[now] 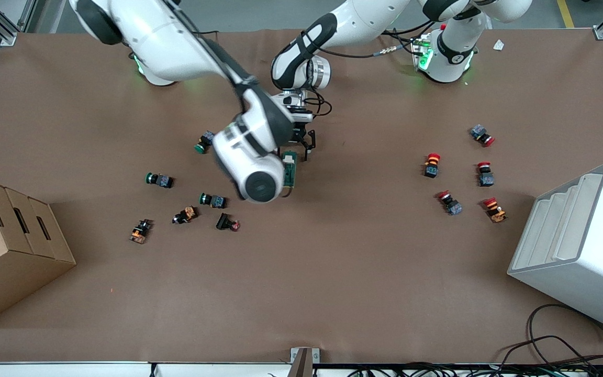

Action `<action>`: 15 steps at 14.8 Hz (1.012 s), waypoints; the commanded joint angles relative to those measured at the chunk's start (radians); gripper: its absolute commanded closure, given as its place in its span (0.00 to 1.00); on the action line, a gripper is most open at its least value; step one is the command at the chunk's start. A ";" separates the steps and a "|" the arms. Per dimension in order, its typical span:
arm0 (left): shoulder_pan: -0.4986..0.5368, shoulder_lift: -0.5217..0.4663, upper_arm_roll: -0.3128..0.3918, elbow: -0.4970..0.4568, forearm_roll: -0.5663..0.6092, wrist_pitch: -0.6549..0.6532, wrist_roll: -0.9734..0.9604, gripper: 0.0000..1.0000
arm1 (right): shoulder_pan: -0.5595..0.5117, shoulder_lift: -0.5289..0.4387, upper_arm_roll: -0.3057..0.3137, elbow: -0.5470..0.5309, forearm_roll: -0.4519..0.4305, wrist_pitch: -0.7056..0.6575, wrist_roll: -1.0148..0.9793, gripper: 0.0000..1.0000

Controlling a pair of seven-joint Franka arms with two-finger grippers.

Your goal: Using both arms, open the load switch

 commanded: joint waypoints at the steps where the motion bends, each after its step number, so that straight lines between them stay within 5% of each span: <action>1: 0.014 -0.039 -0.040 0.039 -0.100 0.007 -0.005 0.01 | -0.101 -0.094 0.003 -0.016 -0.059 -0.030 -0.211 0.00; 7: 0.092 -0.226 -0.066 0.140 -0.617 0.055 0.279 0.00 | -0.336 -0.230 0.003 -0.020 -0.150 -0.074 -0.923 0.00; 11: 0.215 -0.350 -0.060 0.247 -1.071 0.024 0.676 0.00 | -0.427 -0.298 0.003 -0.022 -0.233 -0.074 -1.359 0.00; 15: 0.348 -0.404 -0.063 0.368 -1.257 -0.154 0.934 0.00 | -0.520 -0.342 0.003 -0.022 -0.273 -0.071 -1.652 0.00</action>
